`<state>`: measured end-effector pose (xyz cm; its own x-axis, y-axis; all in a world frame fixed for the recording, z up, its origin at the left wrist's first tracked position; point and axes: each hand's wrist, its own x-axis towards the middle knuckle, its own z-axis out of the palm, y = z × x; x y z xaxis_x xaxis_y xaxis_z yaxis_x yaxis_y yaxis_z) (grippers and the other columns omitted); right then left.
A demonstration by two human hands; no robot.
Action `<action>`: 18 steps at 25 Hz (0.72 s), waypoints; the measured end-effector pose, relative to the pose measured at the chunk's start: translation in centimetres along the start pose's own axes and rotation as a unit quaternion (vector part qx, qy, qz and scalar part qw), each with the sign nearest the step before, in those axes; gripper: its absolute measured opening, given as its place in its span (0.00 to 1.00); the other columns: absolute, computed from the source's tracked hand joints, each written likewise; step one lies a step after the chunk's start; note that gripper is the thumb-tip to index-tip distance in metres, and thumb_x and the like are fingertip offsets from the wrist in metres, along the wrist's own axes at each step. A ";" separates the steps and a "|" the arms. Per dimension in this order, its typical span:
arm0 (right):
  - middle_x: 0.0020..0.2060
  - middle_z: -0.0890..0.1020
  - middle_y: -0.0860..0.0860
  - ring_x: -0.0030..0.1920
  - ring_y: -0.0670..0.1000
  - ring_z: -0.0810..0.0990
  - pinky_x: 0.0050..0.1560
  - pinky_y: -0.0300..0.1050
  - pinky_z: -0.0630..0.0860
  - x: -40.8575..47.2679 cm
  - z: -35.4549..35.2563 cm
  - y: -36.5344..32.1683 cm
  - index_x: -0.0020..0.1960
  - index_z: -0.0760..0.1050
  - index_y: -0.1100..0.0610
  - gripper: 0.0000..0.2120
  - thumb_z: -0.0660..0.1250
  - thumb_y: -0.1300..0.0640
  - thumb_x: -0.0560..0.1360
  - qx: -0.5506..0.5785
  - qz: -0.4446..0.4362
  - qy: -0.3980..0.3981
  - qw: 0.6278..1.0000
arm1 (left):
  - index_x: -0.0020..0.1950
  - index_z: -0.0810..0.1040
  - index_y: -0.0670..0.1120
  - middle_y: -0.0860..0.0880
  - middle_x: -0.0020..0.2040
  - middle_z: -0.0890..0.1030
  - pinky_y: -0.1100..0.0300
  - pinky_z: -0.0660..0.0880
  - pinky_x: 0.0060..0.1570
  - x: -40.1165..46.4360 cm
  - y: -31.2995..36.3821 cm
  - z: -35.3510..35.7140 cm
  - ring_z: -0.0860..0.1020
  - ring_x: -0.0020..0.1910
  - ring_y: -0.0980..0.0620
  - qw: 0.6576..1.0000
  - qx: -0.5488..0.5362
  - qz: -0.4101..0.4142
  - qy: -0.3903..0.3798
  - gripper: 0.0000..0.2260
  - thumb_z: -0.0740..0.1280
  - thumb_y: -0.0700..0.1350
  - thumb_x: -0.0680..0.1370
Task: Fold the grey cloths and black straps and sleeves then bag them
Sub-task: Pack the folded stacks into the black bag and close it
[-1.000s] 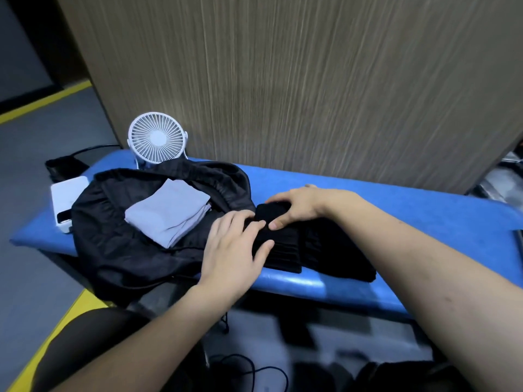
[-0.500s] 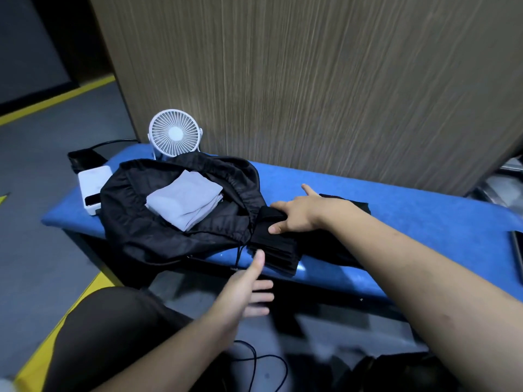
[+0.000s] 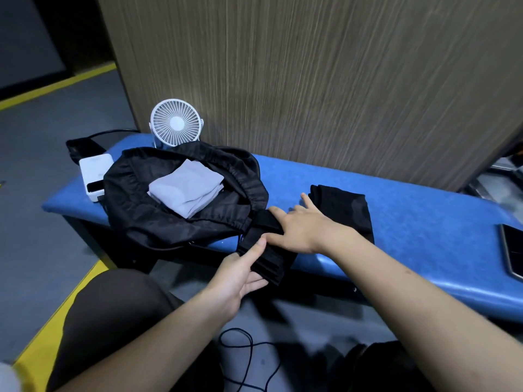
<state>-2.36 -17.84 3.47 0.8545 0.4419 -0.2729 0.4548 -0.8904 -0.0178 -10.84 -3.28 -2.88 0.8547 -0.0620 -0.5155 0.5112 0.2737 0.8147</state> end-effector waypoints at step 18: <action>0.58 0.84 0.54 0.59 0.54 0.83 0.61 0.56 0.77 -6.2 -3.1 -0.6 0.66 0.76 0.52 0.19 0.67 0.46 0.79 0.644 -0.005 -0.031 0.764 | 0.64 0.77 0.47 0.48 0.58 0.84 0.54 0.75 0.49 -5.2 4.8 -2.1 0.82 0.53 0.52 0.981 0.052 0.179 -0.061 0.16 0.69 0.49 0.78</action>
<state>-7.18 -19.76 8.16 0.8210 0.4785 -0.3114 -0.1977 -0.2734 -0.9414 -12.98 0.38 3.15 0.9824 -0.0955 -0.1605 0.1768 0.1991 0.9639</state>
